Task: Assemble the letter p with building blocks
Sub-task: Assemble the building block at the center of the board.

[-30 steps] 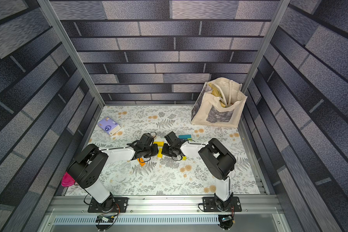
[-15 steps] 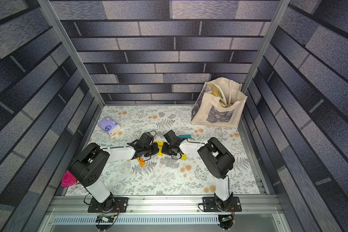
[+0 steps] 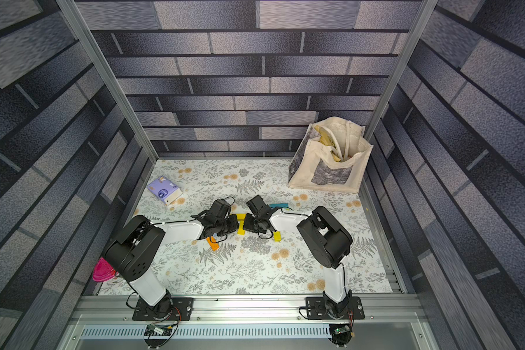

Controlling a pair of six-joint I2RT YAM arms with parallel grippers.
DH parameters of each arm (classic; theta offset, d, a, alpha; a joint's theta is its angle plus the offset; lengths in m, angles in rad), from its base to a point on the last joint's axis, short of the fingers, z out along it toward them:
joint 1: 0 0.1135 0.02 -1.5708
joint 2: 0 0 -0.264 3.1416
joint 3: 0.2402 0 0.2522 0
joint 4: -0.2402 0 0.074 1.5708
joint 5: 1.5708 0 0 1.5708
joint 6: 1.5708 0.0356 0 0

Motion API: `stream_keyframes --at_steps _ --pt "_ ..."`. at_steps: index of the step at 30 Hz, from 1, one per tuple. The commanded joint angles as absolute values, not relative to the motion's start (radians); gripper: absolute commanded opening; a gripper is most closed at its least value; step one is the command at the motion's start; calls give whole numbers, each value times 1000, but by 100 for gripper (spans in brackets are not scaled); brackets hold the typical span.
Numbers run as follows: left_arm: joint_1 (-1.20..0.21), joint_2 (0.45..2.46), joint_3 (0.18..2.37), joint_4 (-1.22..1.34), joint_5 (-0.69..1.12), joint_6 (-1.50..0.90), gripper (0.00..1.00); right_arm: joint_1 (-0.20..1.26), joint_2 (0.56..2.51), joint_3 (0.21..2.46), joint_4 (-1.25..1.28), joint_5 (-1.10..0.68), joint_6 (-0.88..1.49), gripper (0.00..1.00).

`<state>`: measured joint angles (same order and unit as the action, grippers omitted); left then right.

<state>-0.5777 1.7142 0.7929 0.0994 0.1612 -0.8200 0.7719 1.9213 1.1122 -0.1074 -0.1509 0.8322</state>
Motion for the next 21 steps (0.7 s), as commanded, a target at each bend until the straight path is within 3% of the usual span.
stream_keyframes --at_steps 1,21 --pt "-575 1753 755 11 173 -825 0 764 1960 1124 -132 -136 817 0" --pt "-571 1773 770 1 178 -820 0 741 1974 1141 -138 -142 812 0"
